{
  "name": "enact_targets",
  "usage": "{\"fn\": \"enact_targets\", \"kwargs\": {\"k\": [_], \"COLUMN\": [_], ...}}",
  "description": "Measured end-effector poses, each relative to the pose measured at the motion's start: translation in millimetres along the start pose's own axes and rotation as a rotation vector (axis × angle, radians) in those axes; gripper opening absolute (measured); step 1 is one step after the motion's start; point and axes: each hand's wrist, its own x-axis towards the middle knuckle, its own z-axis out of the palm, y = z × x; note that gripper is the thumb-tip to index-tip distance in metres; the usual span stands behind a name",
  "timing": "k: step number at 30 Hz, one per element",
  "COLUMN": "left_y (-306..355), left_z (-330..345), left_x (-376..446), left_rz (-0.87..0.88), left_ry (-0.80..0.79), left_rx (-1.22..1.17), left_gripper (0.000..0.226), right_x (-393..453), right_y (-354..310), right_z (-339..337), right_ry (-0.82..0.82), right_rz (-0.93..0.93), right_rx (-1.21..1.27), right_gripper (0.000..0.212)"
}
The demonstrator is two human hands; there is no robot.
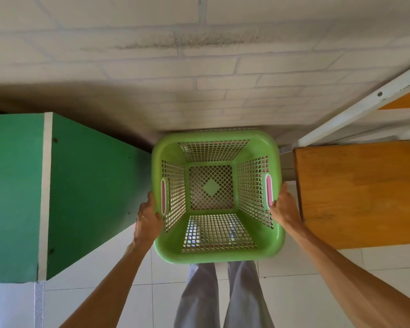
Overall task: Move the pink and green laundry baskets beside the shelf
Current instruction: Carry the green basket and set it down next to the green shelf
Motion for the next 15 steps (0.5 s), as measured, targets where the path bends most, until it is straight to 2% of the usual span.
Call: {"fn": "enact_targets", "kwargs": {"k": [6, 11, 15], "left_y": [2.5, -0.6, -16.6], "left_z": [-3.0, -1.8, 2.7], "left_x": [0.6, -0.7, 12.4], "left_rz": [-0.011, 0.019, 0.001], "left_ry": [-0.028, -0.024, -0.027], "left_rx": [0.006, -0.029, -0.025], "left_gripper": [0.067, 0.065, 0.065], "right_x": [6.5, 10.4, 15.5], "right_y": [5.4, 5.1, 4.5], "right_z": [-2.6, -5.7, -8.2], "right_ry": [-0.019, 0.036, 0.023], "right_rz": [0.007, -0.041, -0.035], "right_rx": [-0.025, -0.003, -0.051], "right_gripper": [0.065, 0.059, 0.064]}}
